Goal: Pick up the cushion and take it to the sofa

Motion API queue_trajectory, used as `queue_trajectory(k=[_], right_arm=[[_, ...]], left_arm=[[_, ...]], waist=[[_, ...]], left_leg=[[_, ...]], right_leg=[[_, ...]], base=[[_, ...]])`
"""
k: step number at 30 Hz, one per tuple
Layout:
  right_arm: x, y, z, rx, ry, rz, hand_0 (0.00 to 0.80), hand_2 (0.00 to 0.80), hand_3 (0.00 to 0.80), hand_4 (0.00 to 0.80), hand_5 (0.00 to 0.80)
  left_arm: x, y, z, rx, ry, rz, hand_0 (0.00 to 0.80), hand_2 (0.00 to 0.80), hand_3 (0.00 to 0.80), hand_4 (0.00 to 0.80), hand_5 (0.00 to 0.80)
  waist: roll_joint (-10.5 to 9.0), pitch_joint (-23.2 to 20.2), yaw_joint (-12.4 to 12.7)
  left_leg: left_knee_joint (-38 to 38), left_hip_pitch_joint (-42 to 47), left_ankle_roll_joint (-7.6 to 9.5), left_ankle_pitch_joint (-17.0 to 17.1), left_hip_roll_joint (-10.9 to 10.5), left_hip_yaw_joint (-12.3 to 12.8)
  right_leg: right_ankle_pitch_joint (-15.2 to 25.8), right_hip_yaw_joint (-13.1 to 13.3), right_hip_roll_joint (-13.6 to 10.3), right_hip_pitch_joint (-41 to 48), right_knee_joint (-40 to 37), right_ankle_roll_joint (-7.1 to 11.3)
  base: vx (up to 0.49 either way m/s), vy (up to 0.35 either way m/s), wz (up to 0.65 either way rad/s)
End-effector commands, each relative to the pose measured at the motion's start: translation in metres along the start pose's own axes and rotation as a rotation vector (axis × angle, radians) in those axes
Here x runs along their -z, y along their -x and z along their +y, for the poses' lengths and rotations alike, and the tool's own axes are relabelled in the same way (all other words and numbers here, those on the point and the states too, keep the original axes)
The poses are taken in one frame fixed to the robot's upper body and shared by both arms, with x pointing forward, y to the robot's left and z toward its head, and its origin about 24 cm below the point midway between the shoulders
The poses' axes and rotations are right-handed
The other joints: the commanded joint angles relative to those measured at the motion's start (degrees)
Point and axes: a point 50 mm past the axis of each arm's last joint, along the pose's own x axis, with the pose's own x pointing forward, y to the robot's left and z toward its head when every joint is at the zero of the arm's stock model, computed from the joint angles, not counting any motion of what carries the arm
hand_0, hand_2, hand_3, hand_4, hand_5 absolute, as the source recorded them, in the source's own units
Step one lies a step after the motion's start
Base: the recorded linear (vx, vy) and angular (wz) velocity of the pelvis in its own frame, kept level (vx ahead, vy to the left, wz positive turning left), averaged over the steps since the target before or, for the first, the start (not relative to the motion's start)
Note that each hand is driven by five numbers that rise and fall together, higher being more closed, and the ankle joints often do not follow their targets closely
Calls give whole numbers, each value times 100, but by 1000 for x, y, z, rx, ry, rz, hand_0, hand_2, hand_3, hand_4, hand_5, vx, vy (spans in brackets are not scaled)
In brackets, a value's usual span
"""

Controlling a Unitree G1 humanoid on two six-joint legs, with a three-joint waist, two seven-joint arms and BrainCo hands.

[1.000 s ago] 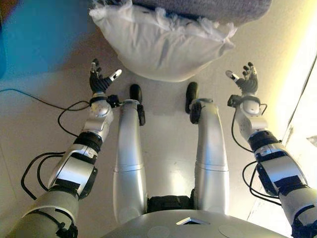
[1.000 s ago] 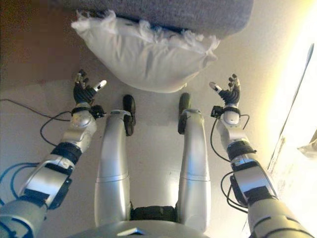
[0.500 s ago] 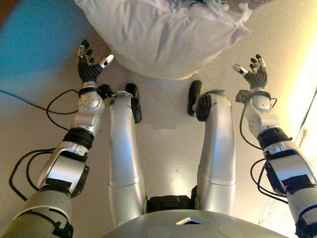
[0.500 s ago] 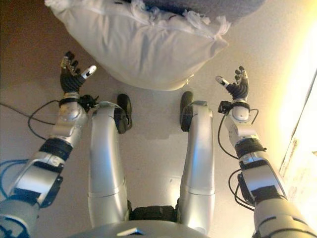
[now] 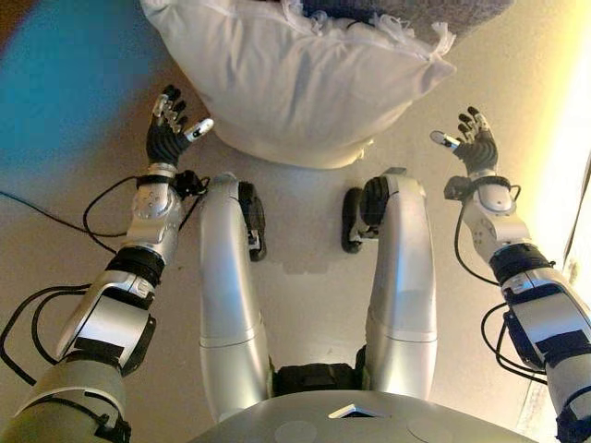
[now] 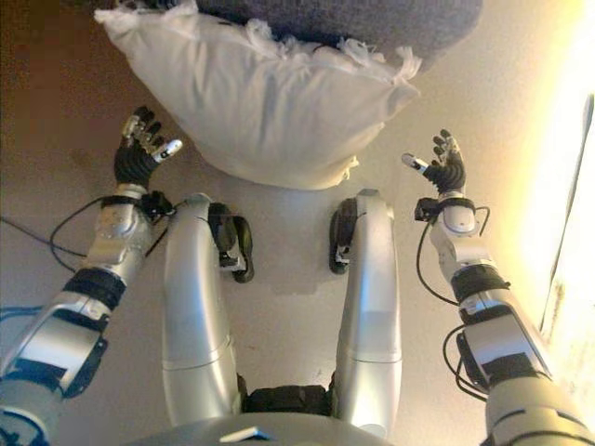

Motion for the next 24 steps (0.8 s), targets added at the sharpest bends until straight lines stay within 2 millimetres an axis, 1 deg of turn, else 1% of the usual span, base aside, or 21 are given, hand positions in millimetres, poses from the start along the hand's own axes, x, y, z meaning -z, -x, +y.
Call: queue_trajectory(k=[1, 3, 7, 9, 11, 16, 20, 24], right_arm=[[-10, 3, 3, -57, -17, -64, 0, 0, 0, 0, 0], [-10, 4, 6, -84, -20, -70, 0, 0, 0, 0, 0], [-14, 8, 15, -160, -44, -106, 0, 0, 0, 0, 0], [-19, 11, 22, -214, -60, -136, 0, 0, 0, 0, 0], [-19, 15, 29, -260, -65, -151, 0, 0, 0, 0, 0], [-19, 19, 39, -353, -46, -161, 0, 0, 0, 0, 0], [-17, 19, 50, -371, -93, -151, 0, 0, 0, 0, 0], [-21, 19, 63, -372, -149, -163, 0, 0, 0, 0, 0]], left_arm=[[-3, -1, -22, 76, 87, -64, 0, 0, 0, 0, 0], [-5, -2, -27, 111, 104, -82, 0, 0, 0, 0, 0], [-10, -3, -40, 183, 104, -103, 0, 0, 0, 0, 0], [-13, -3, -47, 218, 115, -115, 0, 0, 0, 0, 0], [-12, -2, -54, 235, 126, -118, 0, 0, 0, 0, 0], [-7, 1, -64, 276, 180, -79, 0, 0, 0, 0, 0], [3, 2, -68, 235, 271, 1, 0, 0, 0, 0, 0], [9, 3, -74, 203, 303, 45, 0, 0, 0, 0, 0]], waist=[[190, -66, 131], [183, -66, 131], [144, -66, 132], [124, -66, 107], [124, -66, 92], [151, -66, 58], [164, -66, 35], [146, -66, 12]], left_leg=[[32, 262, 644, -593, -120, 665], [197, 262, 670, -660, -103, 672], [418, 262, 710, -745, -94, 720], [549, 262, 738, -782, -90, 743], [641, 262, 757, -795, -100, 767], [888, 262, 820, -795, -122, 824], [1139, 262, 855, -799, -136, 850], [1301, 262, 895, -800, -167, 874]], right_leg=[[-338, -702, -149, 522, 44, -434], [-406, -726, -161, 522, 210, -470], [-481, -736, -164, 522, 425, -530], [-520, -737, -157, 522, 541, -569], [-532, -738, -142, 522, 621, -591], [-573, -705, -128, 522, 857, -674], [-617, -712, -87, 522, 1089, -752], [-649, -733, -40, 522, 1239, -814]], base=[[0, 0, 0], [0, 0, 0], [-5, -9, -3], [0, 0, 0], [16, 5, -1], [51, 7, -2], [61, -9, 1], [54, -32, 1]])
